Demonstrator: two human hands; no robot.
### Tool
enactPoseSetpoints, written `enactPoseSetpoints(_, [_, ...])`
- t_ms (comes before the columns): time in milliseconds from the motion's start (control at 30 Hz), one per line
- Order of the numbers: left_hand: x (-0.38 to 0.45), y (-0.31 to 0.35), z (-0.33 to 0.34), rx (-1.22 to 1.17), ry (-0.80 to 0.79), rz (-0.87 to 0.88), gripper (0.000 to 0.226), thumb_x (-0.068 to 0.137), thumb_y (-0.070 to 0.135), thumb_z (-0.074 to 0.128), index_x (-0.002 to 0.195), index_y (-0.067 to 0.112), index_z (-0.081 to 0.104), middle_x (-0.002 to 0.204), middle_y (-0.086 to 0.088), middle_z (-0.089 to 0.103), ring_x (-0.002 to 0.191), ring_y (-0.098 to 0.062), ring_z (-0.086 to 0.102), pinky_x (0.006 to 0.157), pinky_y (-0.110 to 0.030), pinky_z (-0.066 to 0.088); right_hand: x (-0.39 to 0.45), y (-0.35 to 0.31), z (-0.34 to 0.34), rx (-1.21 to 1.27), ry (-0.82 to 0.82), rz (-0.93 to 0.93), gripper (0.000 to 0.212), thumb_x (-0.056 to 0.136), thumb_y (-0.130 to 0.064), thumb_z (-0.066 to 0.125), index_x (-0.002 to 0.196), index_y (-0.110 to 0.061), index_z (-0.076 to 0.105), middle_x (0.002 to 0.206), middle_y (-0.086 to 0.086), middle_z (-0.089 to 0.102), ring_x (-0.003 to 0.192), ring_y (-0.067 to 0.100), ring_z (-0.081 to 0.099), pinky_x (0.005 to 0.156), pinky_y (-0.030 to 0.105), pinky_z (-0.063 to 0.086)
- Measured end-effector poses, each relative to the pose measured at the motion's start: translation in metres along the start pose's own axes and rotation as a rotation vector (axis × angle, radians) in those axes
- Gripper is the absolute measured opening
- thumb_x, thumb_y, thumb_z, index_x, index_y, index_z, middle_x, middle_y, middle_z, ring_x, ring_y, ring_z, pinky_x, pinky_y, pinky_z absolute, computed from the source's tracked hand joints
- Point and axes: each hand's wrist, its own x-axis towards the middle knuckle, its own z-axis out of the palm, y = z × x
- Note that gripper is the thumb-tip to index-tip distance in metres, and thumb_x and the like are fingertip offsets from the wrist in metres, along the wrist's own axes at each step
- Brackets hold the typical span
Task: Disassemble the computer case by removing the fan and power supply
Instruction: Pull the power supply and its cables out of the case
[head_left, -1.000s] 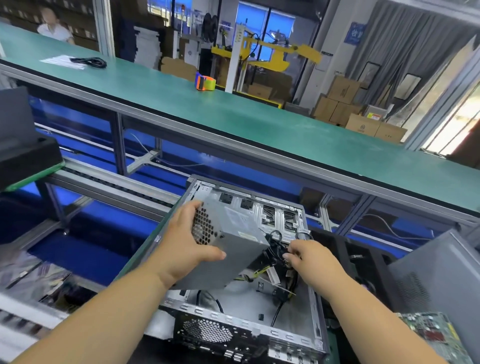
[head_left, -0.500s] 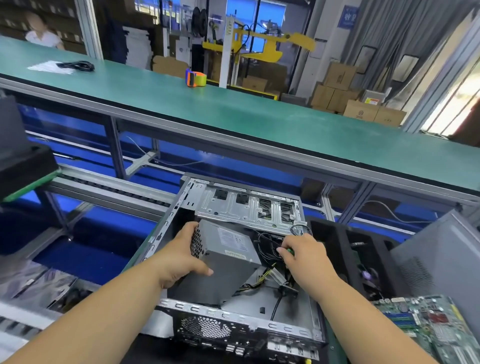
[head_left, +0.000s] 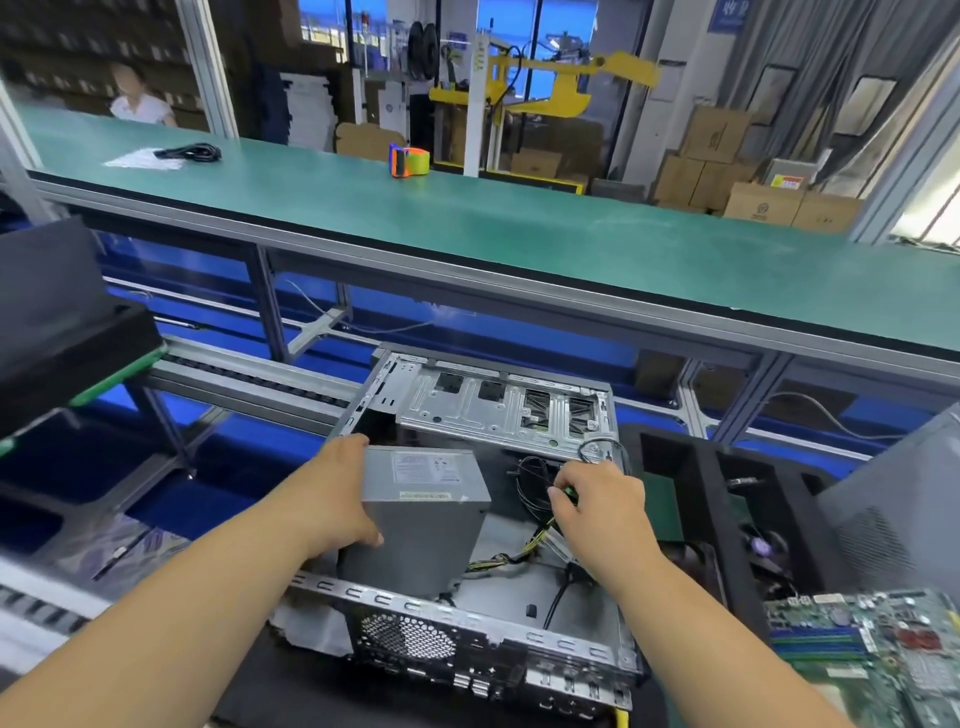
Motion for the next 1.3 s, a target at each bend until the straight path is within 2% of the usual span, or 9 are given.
enactPoseSetpoints(167, [0.000, 0.023, -0.008, 0.615, 0.026, 0.046, 0.102, 0.068, 0.086, 0.049, 0.144, 0.021, 0.033, 0.144, -0.001, 0.031, 0.131, -0.026, 0.028, 0.107, -0.040, 0.031, 0.000, 0.005, 0.000, 0.050, 0.028, -0.011, 0.015, 0.097, -0.035, 0.054, 0.090, -0.029, 0.066, 0.088, -0.007, 0.062, 0.097, 0.019, 0.054, 0.093, 0.039, 0.037])
enactPoseSetpoints(267, [0.004, 0.042, -0.006, 0.600, -0.007, 0.144, 0.087, 0.079, 0.087, 0.022, 0.138, 0.028, 0.047, 0.141, 0.000, 0.039, 0.127, -0.025, 0.033, 0.105, -0.042, 0.027, 0.000, 0.006, 0.001, 0.062, 0.031, -0.025, 0.014, 0.097, -0.035, 0.054, 0.091, -0.030, 0.065, 0.089, -0.007, 0.062, 0.097, 0.019, 0.053, 0.091, 0.037, 0.036])
enactPoseSetpoints(467, [0.016, 0.064, 0.011, 0.556, 0.129, 0.172, 0.059, 0.095, 0.067, 0.026, 0.109, 0.021, 0.060, 0.114, -0.001, 0.054, 0.105, -0.022, 0.049, 0.089, -0.036, 0.038, 0.000, 0.007, 0.002, 0.046, 0.046, -0.046, 0.015, 0.098, -0.036, 0.052, 0.091, -0.030, 0.064, 0.086, -0.009, 0.059, 0.099, 0.018, 0.051, 0.089, 0.035, 0.032])
enactPoseSetpoints(600, [0.024, 0.067, 0.021, 0.429, 0.238, 0.162, 0.044, 0.093, 0.056, 0.046, 0.118, 0.020, 0.055, 0.121, -0.001, 0.054, 0.111, -0.023, 0.050, 0.093, -0.036, 0.042, -0.001, 0.007, 0.002, 0.059, 0.061, -0.049, 0.016, 0.097, -0.036, 0.053, 0.091, -0.028, 0.065, 0.086, -0.007, 0.062, 0.098, 0.019, 0.053, 0.090, 0.036, 0.032])
enactPoseSetpoints(700, [0.025, 0.083, 0.033, 0.181, 0.347, 0.451, 0.054, 0.086, 0.047, 0.064, 0.130, 0.021, 0.049, 0.127, 0.001, 0.049, 0.119, -0.021, 0.045, 0.102, -0.034, 0.035, -0.001, 0.007, 0.001, 0.076, 0.070, -0.063, 0.015, 0.097, -0.036, 0.054, 0.092, -0.027, 0.065, 0.088, -0.007, 0.063, 0.099, 0.019, 0.053, 0.089, 0.035, 0.032])
enactPoseSetpoints(800, [0.025, 0.112, 0.046, 0.052, 0.132, 0.692, 0.060, 0.085, 0.043, 0.067, 0.138, 0.024, 0.045, 0.136, 0.006, 0.048, 0.127, -0.016, 0.040, 0.110, -0.031, 0.031, -0.002, 0.009, -0.002, 0.088, 0.053, -0.086, 0.012, 0.095, -0.034, 0.055, 0.093, -0.028, 0.065, 0.089, -0.006, 0.062, 0.099, 0.019, 0.052, 0.088, 0.036, 0.033])
enactPoseSetpoints(967, [0.038, 0.127, 0.060, -0.117, 0.030, 0.609, 0.016, 0.092, 0.036, 0.063, 0.106, 0.028, 0.066, 0.095, 0.009, 0.061, 0.089, -0.012, 0.057, 0.073, -0.026, 0.042, -0.001, 0.016, -0.001, 0.270, 0.070, -0.014, 0.014, 0.087, -0.018, 0.059, 0.099, -0.027, 0.060, 0.098, -0.011, 0.058, 0.101, 0.014, 0.046, 0.087, 0.035, 0.032])
enactPoseSetpoints(1133, [0.043, 0.117, 0.071, -0.025, 0.207, 0.579, 0.014, 0.094, 0.038, 0.058, 0.101, 0.033, 0.070, 0.093, 0.013, 0.064, 0.093, -0.014, 0.059, 0.073, -0.027, 0.039, 0.002, 0.026, 0.002, 0.592, 0.242, 0.376, 0.041, 0.088, 0.005, 0.040, 0.107, -0.025, 0.061, 0.110, -0.007, 0.050, 0.118, 0.020, 0.044, 0.095, 0.035, 0.040])
enactPoseSetpoints(1300, [0.043, 0.119, 0.083, 0.263, 0.227, 0.665, 0.026, 0.097, 0.027, 0.045, 0.110, 0.034, 0.067, 0.100, 0.006, 0.064, 0.093, -0.023, 0.058, 0.077, -0.034, 0.034, 0.008, 0.026, -0.003, 0.423, 0.148, 0.368, 0.041, 0.094, 0.002, 0.042, 0.102, -0.025, 0.072, 0.116, 0.000, 0.054, 0.121, 0.027, 0.041, 0.091, 0.030, 0.037])
